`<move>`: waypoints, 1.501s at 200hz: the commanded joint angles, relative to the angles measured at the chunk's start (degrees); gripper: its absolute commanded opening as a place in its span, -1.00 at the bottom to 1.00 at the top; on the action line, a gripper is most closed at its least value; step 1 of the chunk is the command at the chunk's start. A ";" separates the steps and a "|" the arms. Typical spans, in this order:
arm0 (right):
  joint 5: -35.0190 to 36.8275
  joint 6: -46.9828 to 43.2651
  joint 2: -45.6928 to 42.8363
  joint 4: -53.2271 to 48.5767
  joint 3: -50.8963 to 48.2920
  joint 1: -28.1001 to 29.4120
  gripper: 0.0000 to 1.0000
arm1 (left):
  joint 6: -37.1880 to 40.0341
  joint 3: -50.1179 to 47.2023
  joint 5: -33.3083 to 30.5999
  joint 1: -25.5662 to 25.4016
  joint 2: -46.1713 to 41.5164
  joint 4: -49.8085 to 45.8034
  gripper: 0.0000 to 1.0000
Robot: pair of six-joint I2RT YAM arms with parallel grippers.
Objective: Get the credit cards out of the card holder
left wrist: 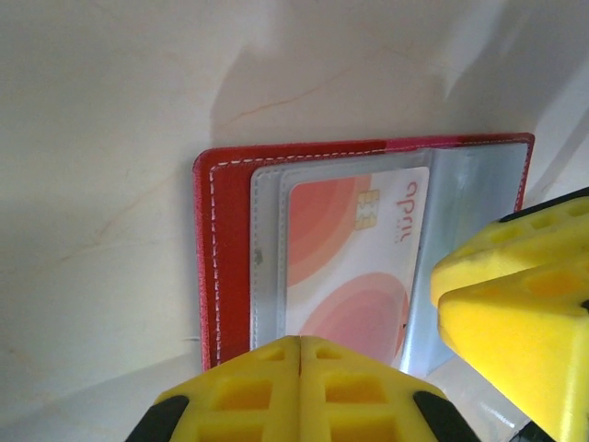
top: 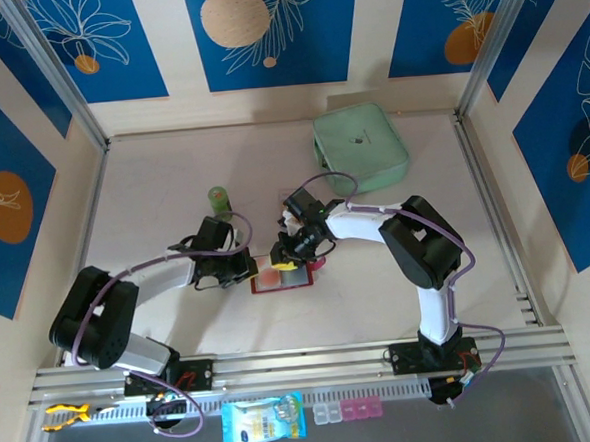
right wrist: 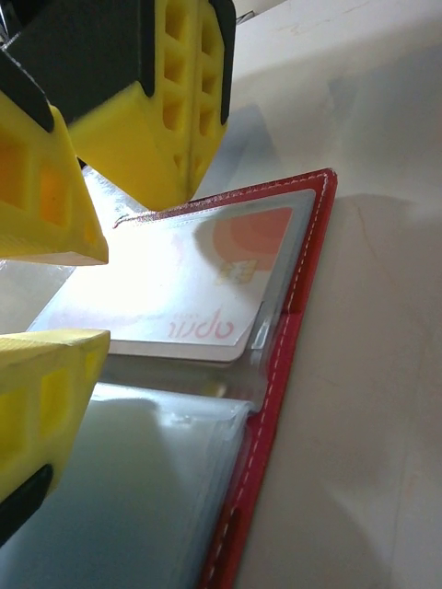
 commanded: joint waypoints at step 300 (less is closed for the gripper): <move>-5.20 -1.18 4.00 0.66 1.85 1.45 -0.56 | 1.18 -0.22 -0.50 0.48 1.56 -1.92 -0.94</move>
